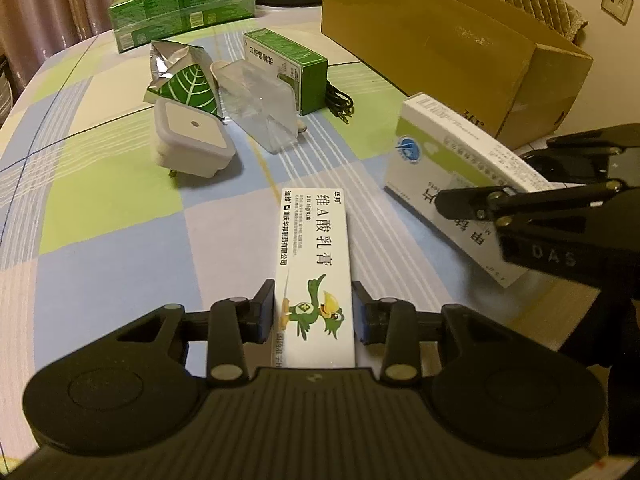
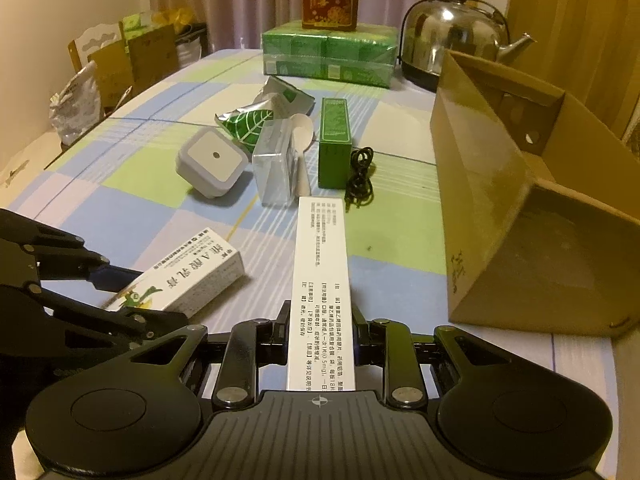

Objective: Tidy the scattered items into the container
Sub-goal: 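Carry both white boxes with both tools over the cardboard box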

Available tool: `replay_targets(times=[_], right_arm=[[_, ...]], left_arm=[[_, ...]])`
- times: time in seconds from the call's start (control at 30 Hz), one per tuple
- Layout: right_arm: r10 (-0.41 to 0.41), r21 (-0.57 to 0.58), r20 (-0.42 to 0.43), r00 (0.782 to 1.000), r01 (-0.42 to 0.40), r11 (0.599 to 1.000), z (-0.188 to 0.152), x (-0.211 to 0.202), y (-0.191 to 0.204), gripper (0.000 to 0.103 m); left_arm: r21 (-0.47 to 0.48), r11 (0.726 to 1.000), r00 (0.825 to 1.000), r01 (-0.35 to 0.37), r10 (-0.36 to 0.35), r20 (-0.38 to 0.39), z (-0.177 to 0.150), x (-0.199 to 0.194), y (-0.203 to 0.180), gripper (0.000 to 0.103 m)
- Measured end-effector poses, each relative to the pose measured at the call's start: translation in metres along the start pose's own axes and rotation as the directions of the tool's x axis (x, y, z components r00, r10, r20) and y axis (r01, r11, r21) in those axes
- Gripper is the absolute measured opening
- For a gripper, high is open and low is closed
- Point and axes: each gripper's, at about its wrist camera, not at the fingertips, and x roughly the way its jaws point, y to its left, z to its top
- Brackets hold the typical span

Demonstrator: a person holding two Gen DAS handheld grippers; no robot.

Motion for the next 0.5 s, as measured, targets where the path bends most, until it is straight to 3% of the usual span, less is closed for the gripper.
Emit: replay_targets(times=[0.5], right_arm=[[-0.041,0.036,0.078,0.996,0.038,0.999,-0.002,-0.05,-0.005,0.022]], left_arm=[[-0.008,1.0,0.998,-0.002,0.003,0.057,0.004,-0.045,-0.018,0.033]])
